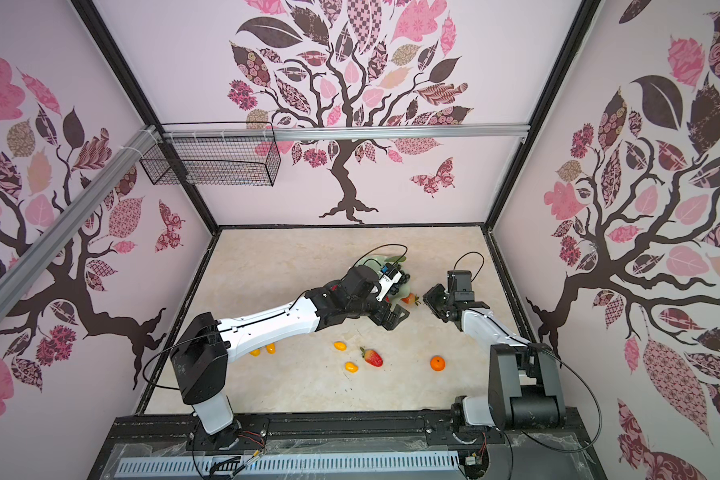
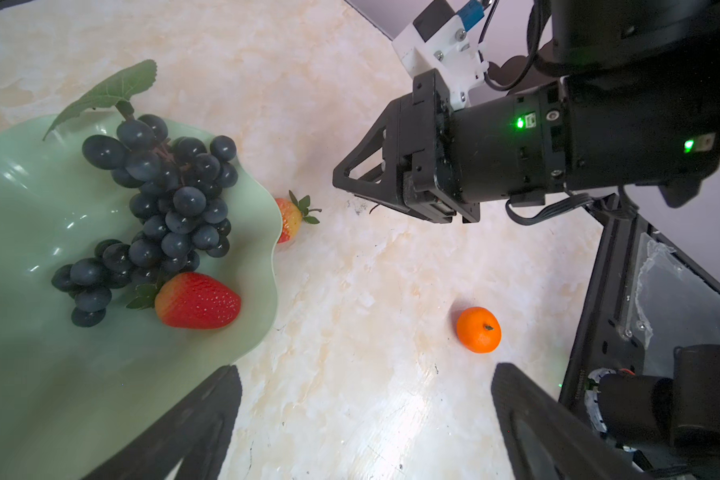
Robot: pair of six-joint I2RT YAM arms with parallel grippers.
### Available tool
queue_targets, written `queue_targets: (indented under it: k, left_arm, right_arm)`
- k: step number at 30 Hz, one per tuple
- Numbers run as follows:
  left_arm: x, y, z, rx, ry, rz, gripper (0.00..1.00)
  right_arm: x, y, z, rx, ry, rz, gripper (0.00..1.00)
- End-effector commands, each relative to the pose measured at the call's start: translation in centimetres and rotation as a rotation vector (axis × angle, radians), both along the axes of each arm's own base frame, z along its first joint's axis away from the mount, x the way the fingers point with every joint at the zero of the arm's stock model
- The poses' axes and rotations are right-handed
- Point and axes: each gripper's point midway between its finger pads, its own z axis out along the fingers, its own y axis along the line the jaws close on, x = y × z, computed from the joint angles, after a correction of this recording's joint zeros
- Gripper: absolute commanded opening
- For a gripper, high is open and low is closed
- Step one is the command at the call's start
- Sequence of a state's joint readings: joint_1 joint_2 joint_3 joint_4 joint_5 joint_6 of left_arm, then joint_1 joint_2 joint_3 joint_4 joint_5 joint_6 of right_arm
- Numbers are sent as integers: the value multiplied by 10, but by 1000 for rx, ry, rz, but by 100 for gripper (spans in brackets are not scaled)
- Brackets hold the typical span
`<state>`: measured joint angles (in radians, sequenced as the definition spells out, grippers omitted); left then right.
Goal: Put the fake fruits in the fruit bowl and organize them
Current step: 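Withdraw the right gripper and move it to the red-and-yellow strawberry, then lower the right gripper and close it on the red-and-yellow strawberry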
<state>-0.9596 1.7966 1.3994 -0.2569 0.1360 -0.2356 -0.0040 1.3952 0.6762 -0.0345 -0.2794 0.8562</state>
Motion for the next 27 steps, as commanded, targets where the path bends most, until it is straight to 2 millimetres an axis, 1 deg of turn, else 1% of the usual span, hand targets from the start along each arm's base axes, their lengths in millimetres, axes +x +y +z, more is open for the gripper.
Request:
queue_targets:
  k: [1, 7, 18, 27]
  left_arm:
    - [7, -7, 20, -26, -39, 1, 98]
    - [7, -7, 17, -23, -34, 1, 98]
    - [6, -8, 17, -27, -24, -1, 98]
    - [6, -9, 17, -31, -19, -5, 98]
  right_arm:
    - [1, 1, -13, 66, 34, -18, 34]
    - [3, 3, -24, 95, 68, -20, 34]
    - [13, 5, -38, 126, 109, -19, 36]
    - [25, 8, -41, 161, 110, -20, 37]
